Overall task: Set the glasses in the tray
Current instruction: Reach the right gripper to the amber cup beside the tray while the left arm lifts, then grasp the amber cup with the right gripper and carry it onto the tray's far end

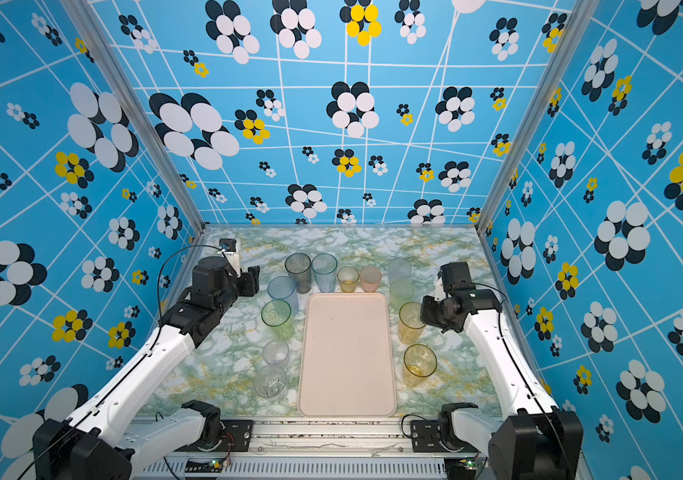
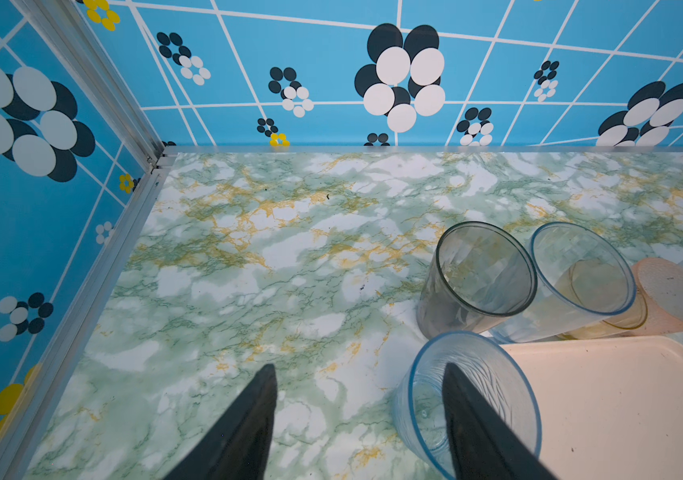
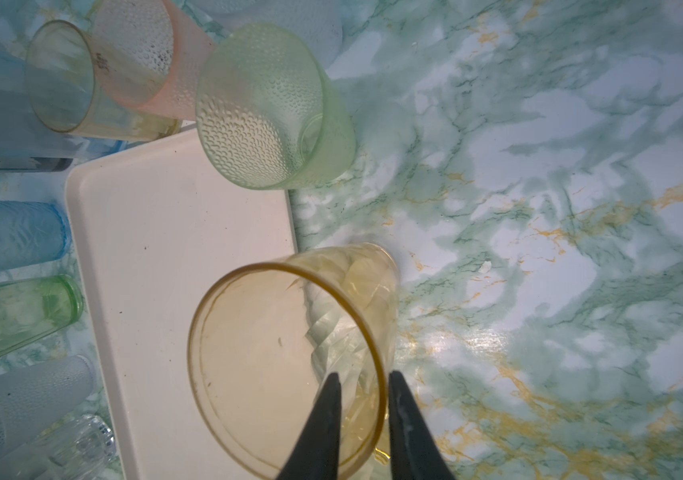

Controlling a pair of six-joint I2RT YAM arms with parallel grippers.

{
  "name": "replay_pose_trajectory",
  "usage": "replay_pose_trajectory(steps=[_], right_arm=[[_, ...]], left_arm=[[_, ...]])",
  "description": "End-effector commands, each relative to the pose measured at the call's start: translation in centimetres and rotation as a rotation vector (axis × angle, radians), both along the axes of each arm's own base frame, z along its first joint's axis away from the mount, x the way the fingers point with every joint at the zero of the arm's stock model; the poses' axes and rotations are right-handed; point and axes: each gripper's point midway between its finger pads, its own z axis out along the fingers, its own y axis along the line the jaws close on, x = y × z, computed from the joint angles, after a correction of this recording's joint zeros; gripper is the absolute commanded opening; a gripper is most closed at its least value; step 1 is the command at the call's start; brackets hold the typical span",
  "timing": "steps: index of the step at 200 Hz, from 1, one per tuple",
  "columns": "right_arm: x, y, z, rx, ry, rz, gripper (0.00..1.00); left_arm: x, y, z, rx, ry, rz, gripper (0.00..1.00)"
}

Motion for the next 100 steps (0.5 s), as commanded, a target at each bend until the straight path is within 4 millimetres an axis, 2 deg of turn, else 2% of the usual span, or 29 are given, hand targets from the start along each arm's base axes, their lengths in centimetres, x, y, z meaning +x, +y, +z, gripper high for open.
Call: replay_pose_trajectory(steps=[1, 49, 55, 100], right_arm=[[-0.29, -0.51, 0.2, -0.042, 0.027, -0.015, 0.23], [0.17, -0.98, -0.25, -0.086, 0.046, -0.031, 0.17], [0.1, -0.17, -0.26, -0.094, 0.046, 0.0, 0.16], [0.47, -0.16, 0.28, -0.133, 0.034, 0.005, 0.07]], left_arm=[[0.26, 0.03, 0.66, -0.013, -0.007, -0.001, 0.64], [0.15, 0.42, 0.34, -0.005, -0.003, 0.004, 0.64], [0.12, 0.48, 0.29, -0.006, -0.002, 0.005, 0.64], [0.0, 0.82, -0.09, 0.001, 0.007, 0.009, 0.64]])
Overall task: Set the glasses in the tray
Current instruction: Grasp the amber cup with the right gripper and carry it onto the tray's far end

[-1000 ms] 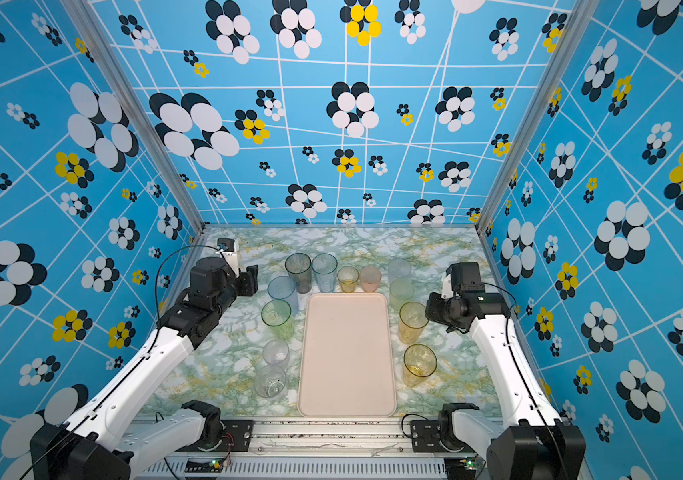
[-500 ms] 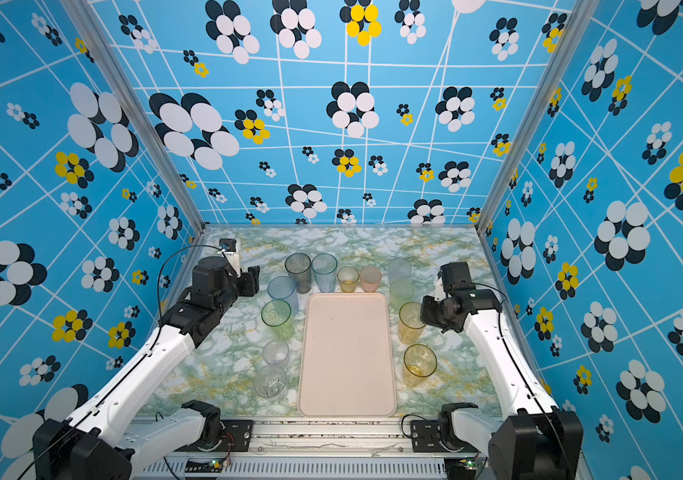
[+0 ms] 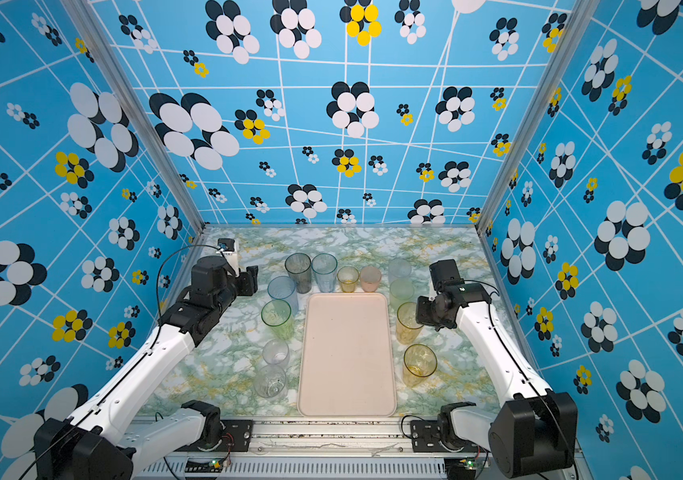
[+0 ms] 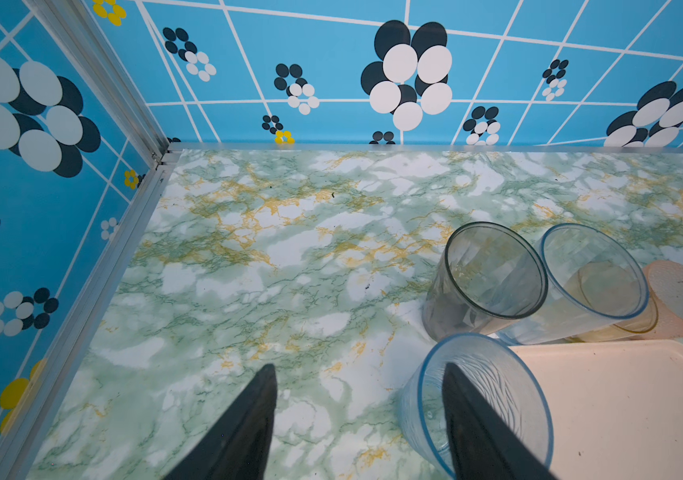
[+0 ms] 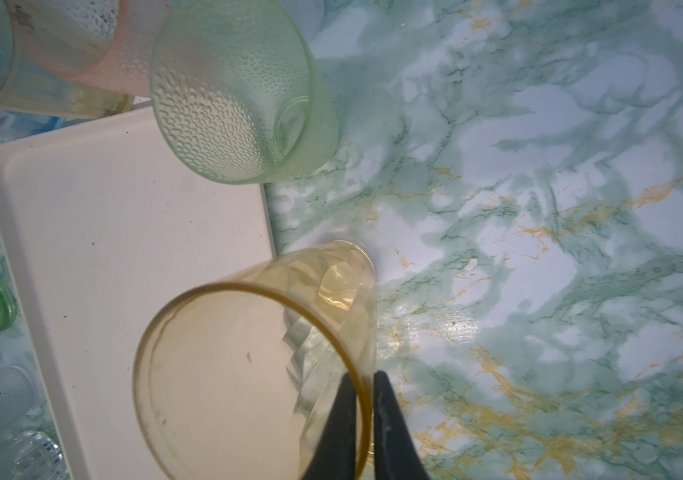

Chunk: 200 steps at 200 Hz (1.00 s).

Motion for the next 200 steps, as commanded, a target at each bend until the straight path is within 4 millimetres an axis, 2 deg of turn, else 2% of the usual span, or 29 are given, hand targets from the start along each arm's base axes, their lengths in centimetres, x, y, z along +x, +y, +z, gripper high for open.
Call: replay_pose_trajectory(steps=[1, 15, 41, 69, 83, 108, 124, 131, 136, 170, 200], right_arm=[[0.1, -0.4, 1.2, -0.043, -0.013, -0.01, 0.07], [0.2, -0.4, 1.9, -0.059, -0.029, -0.005, 0.0], [0.5, -0.6, 3.8, -0.085, -0.075, -0.005, 0.0], [1.0, -0.3, 7.3, -0.106, -0.147, 0.021, 0.0], [1.5, 0.7, 9.2, -0.117, -0.181, 0.065, 0.0], [2.6, 5.1, 11.9, -0.111, -0.224, 0.208, 0.0], [3.5, 8.7, 12.5, -0.112, -0.226, 0.315, 0.0], [3.8, 10.3, 12.1, -0.115, -0.211, 0.361, 0.0], [4.2, 11.6, 12.9, -0.104, -0.233, 0.389, 0.0], [6.0, 18.9, 11.3, -0.103, -0.196, 0.562, 0.0], [7.1, 23.3, 9.0, -0.116, -0.152, 0.649, 0.0]], left_arm=[[-0.2, 0.2, 0.0, 0.002, 0.004, -0.004, 0.64], [-0.2, 0.3, -0.1, 0.004, 0.006, -0.003, 0.64], [-0.1, 0.3, -0.3, 0.004, 0.012, -0.005, 0.64], [0.1, 0.3, -0.8, 0.008, 0.023, -0.005, 0.64], [0.2, 0.3, -0.9, 0.009, 0.027, -0.004, 0.64], [0.3, 0.4, -1.2, 0.003, 0.027, 0.006, 0.64], [0.4, 0.5, -1.4, -0.004, 0.032, 0.01, 0.64], [0.4, 0.4, -1.4, -0.004, 0.035, 0.01, 0.64], [0.4, 0.4, -1.5, -0.004, 0.039, 0.009, 0.64], [0.4, 0.5, -1.3, -0.008, 0.042, 0.006, 0.64], [0.4, 0.4, -1.2, -0.011, 0.043, 0.0, 0.65]])
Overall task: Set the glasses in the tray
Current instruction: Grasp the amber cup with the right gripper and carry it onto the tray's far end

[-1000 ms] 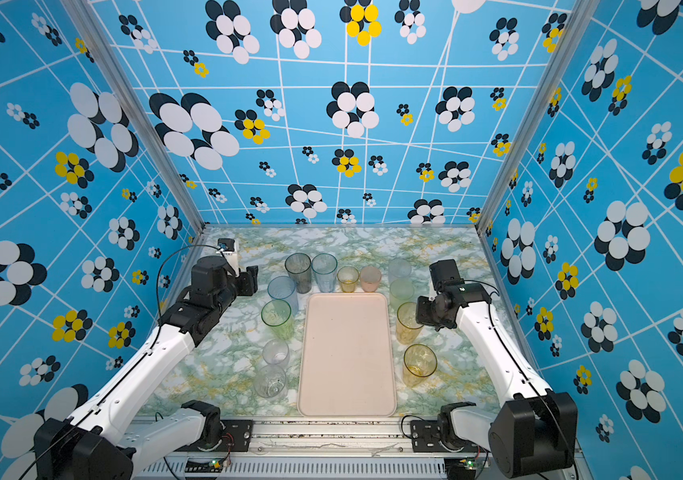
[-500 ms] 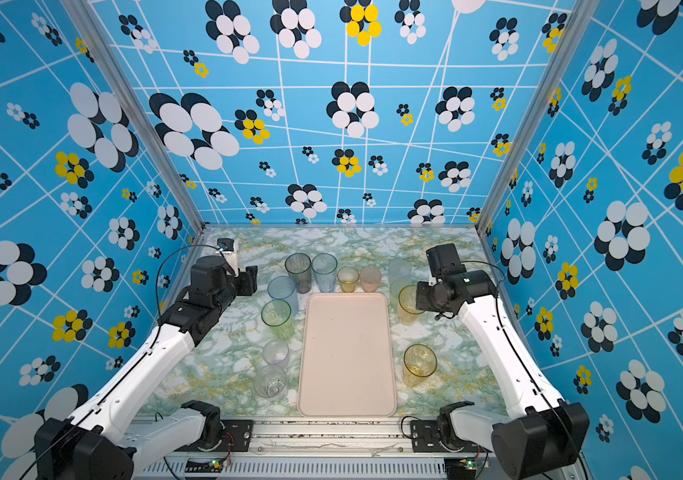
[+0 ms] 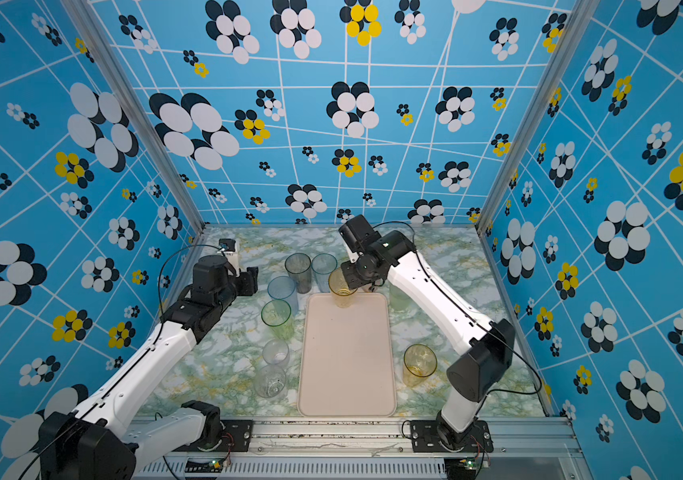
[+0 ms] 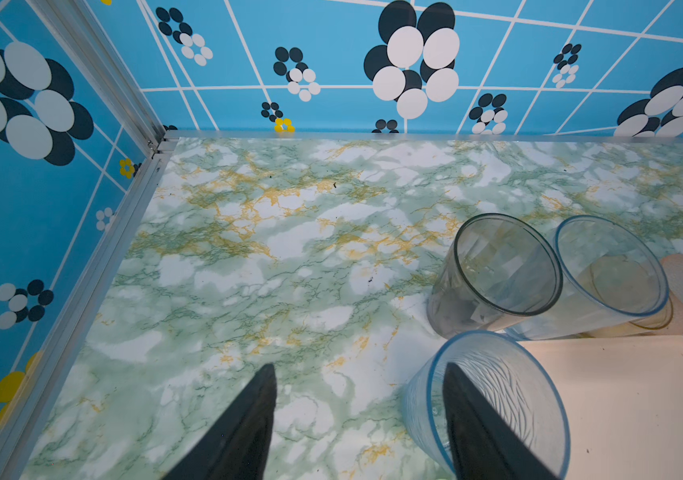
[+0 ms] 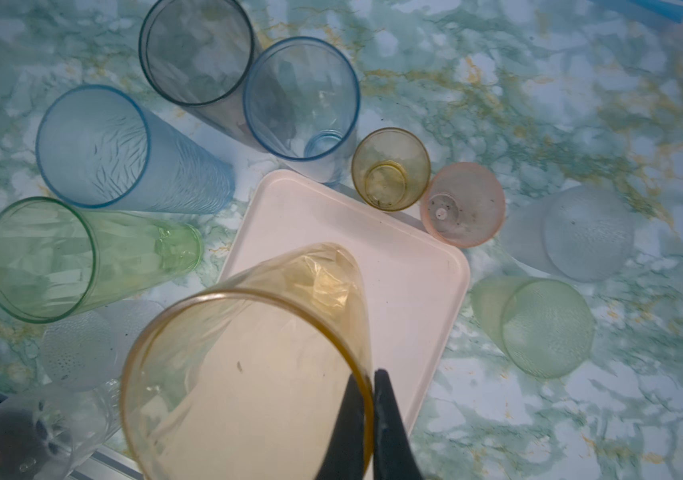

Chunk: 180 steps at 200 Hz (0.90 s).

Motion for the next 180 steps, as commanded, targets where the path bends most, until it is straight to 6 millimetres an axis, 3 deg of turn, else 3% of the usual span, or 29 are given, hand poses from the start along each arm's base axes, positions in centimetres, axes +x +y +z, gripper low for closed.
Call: replay_pose_trajectory(steps=[1, 35, 71, 180], right_arm=[[0.2, 2.4, -0.6, -0.019, 0.018, 0.072, 0.0], [1.2, 4.8, -2.8, -0.044, 0.052, 0.102, 0.0], [1.7, 6.4, -3.9, -0.035, 0.066, 0.118, 0.0], [3.1, 8.2, -6.5, -0.041, 0.097, 0.12, 0.0]], left_arm=[[0.0, 0.1, -0.3, -0.012, 0.015, -0.003, 0.65], [0.1, 0.1, -0.6, -0.015, 0.026, -0.009, 0.65], [0.2, 0.2, -0.9, -0.017, 0.037, -0.009, 0.65], [0.2, 0.6, -1.1, -0.023, 0.053, -0.014, 0.65]])
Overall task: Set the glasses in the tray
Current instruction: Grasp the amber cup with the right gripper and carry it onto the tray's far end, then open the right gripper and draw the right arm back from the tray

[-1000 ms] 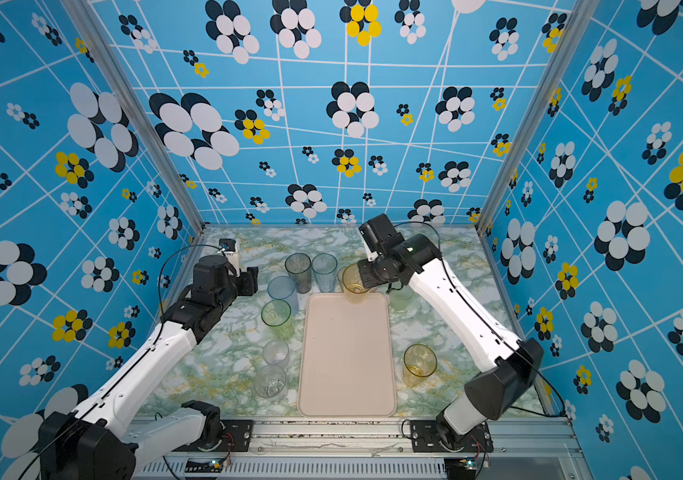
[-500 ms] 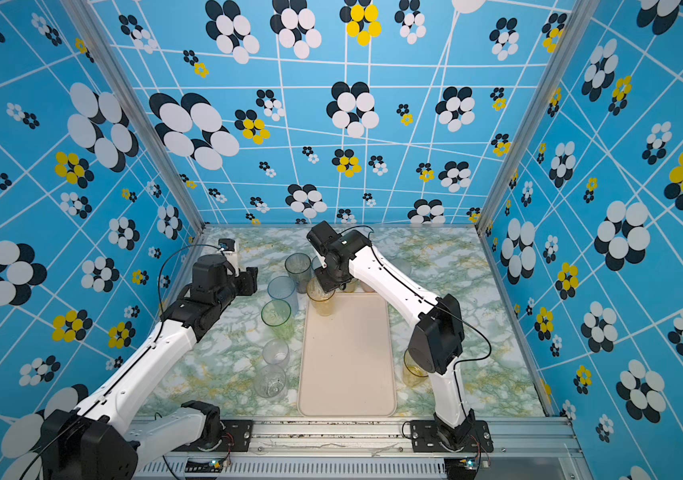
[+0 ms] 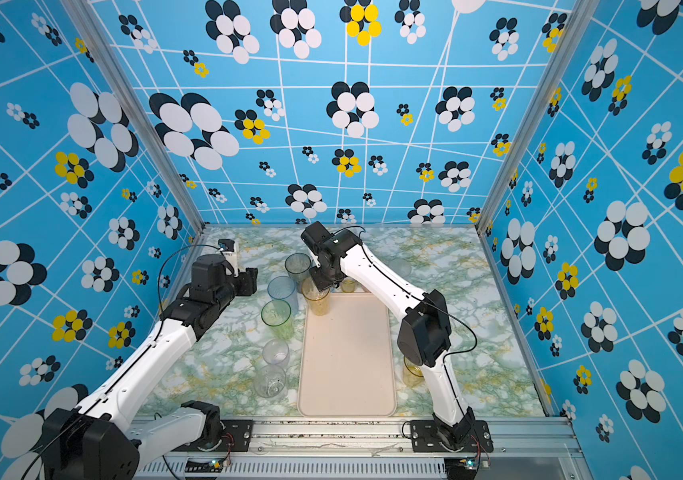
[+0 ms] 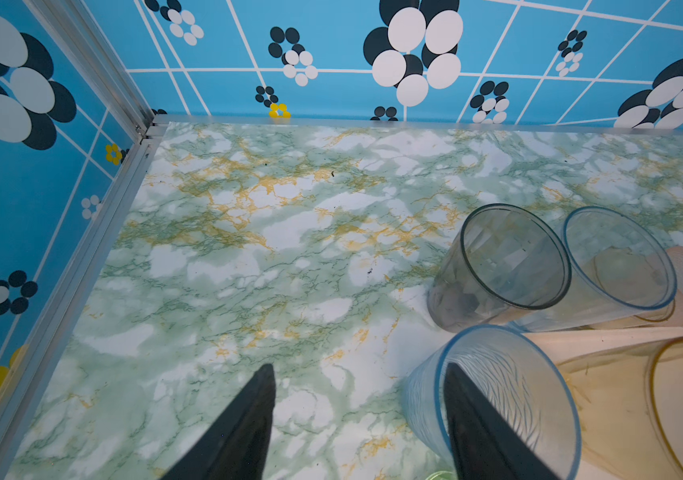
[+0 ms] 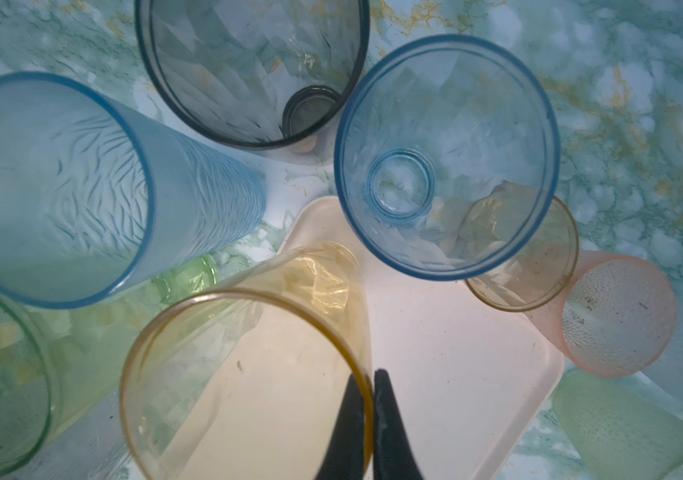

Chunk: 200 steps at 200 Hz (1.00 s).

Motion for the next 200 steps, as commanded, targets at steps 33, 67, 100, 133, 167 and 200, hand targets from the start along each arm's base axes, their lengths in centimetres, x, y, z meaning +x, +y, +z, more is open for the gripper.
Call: replay_pose_trajectory(steps=[33, 67, 100, 133, 167, 200], right_arm=[[0.2, 0.9, -0.2, 0.013, 0.011, 0.011, 0.0], [0.3, 1.1, -1.3, 0.004, 0.029, 0.01, 0.0], [0.4, 1.0, -1.7, 0.003, 0.041, 0.006, 0.01], [0.4, 0.9, -1.9, 0.006, 0.044, 0.002, 0.05], [0.5, 0.8, -1.6, 0.01, 0.04, -0.002, 0.06], [0.4, 0.6, -1.6, 0.004, 0.036, -0.002, 0.15]], left_arm=[[0.0, 0.2, -0.2, -0.002, 0.024, -0.006, 0.65], [0.0, 0.3, -0.2, -0.002, 0.028, -0.008, 0.66], [0.0, 0.3, -0.3, -0.002, 0.032, -0.008, 0.66], [-0.1, 0.3, -0.4, -0.001, 0.036, -0.011, 0.66], [-0.1, 0.3, -0.3, 0.0, 0.035, -0.012, 0.65], [-0.1, 0.3, -0.3, 0.002, 0.035, -0.009, 0.66]])
